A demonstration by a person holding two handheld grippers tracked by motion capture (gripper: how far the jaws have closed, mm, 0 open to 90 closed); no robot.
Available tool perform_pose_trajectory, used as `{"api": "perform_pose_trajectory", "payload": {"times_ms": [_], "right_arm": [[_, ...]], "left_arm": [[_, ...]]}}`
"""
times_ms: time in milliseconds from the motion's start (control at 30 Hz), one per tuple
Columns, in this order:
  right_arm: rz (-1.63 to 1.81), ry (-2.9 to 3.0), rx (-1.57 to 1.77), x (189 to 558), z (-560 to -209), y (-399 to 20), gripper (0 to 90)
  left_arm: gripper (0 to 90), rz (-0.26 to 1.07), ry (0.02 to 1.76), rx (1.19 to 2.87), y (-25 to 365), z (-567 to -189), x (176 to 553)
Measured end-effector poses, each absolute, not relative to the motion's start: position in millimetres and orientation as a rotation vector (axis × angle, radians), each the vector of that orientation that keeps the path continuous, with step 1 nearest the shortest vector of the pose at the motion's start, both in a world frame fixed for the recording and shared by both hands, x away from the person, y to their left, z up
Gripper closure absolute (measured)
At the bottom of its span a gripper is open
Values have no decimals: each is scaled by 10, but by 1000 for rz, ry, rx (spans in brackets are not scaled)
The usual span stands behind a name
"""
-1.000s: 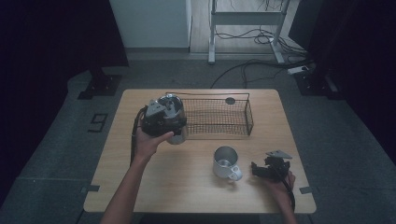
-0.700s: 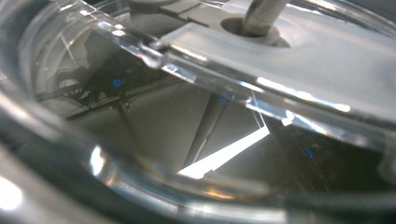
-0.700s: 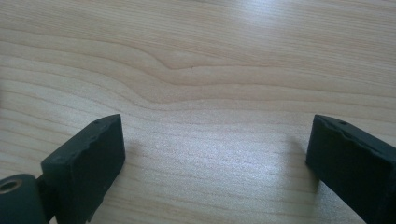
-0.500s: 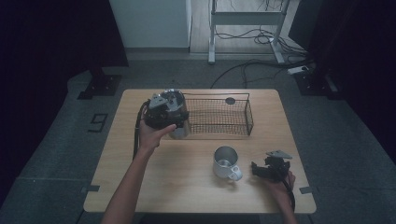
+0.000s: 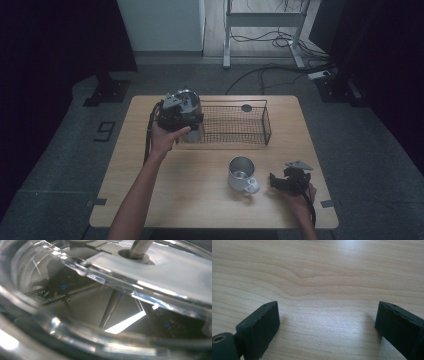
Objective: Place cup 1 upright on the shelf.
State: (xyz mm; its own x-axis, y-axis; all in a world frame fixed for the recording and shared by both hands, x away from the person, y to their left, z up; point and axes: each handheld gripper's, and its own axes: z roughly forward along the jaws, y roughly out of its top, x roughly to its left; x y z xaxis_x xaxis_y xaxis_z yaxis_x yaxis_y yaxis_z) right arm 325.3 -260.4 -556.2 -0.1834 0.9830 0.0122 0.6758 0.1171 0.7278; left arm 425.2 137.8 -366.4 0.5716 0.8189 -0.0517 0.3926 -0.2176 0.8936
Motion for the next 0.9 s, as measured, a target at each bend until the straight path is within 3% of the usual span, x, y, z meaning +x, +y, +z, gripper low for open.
{"api": "perform_pose_trajectory", "payload": {"times_ms": [900], "right_arm": [[839,1919,1603,3257,-5561,-2606,54]], "left_arm": [[39,563,971,1853,1082,-3521,4562]]}}
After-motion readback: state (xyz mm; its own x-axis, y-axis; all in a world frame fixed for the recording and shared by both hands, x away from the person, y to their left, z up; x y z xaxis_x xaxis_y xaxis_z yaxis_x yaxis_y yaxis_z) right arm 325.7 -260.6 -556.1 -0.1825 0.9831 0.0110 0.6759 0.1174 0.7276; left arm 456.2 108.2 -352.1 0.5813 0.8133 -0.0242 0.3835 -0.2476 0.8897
